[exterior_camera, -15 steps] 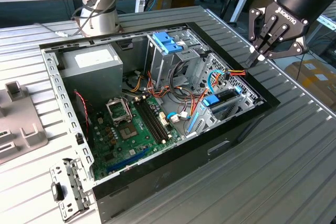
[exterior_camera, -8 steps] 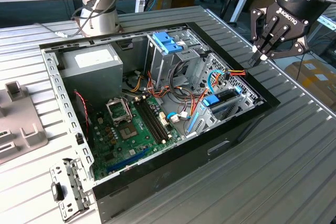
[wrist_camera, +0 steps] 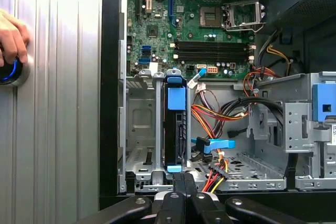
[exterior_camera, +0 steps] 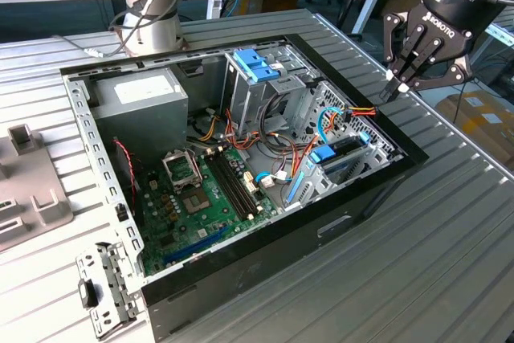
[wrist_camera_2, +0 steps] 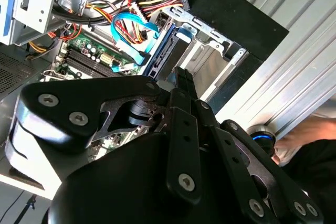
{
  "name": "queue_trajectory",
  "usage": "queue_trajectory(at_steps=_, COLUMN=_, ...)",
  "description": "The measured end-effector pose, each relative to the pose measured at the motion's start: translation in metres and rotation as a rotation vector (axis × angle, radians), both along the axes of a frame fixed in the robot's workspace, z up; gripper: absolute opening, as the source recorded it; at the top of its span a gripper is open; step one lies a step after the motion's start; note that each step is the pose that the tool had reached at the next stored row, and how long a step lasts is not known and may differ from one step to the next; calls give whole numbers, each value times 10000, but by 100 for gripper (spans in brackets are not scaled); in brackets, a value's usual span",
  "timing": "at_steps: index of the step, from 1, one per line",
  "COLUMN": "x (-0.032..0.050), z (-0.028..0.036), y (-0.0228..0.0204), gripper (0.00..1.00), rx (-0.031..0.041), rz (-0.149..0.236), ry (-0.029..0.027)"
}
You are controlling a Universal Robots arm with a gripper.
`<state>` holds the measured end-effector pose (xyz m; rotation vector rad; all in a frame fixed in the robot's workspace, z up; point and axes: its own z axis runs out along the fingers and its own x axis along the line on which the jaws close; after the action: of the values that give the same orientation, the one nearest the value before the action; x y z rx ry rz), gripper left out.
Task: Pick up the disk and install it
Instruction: 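Insert the first disk wire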
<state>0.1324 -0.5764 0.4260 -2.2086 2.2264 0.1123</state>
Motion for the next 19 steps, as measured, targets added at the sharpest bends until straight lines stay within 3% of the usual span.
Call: queue_trajectory(at_steps=19, x=0, z=-21, y=0, gripper=11, rx=0, rz=1411, ry=-4)
